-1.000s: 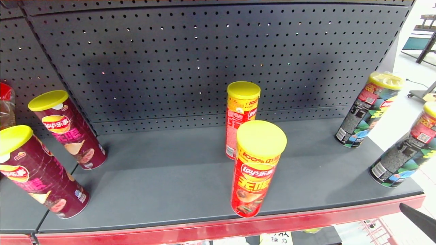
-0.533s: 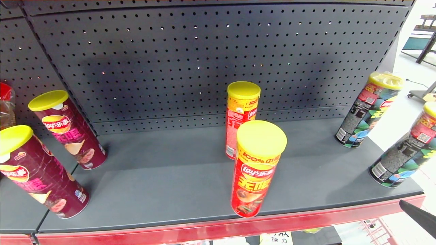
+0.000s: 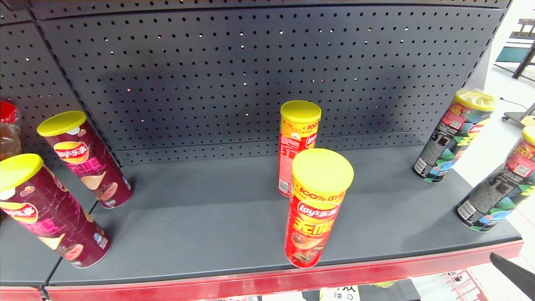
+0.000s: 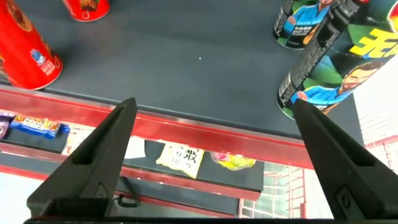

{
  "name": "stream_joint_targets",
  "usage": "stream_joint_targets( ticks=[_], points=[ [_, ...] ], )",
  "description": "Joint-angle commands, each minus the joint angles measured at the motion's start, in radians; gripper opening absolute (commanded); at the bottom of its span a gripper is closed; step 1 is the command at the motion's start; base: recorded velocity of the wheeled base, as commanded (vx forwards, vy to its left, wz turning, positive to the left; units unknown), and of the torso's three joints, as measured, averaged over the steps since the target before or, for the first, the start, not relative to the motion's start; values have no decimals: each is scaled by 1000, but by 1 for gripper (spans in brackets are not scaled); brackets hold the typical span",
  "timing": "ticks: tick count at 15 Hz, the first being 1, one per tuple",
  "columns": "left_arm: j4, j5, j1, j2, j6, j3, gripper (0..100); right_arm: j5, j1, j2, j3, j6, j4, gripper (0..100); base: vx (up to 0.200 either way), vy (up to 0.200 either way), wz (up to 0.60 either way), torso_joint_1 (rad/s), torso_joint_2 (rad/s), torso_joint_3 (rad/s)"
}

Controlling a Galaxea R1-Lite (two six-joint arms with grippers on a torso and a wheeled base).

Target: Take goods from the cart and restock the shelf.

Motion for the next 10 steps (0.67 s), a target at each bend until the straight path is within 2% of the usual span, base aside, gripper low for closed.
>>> stream_joint_targets(
  ticks=[1,7,10],
  points=[
    [0,0,0,-2,2,0,100,2,1,-11,10,2,0,100,0,0,600,-2,-7,2],
    [0,0,0,-2,3,0,100,21,1,-2,10,5,0,100,0,0,0,0,0,0],
    [0,0,0,-2,3,0,100,143,3,23,-2,7,0,100,0,0,0,0,0,0]
  ],
)
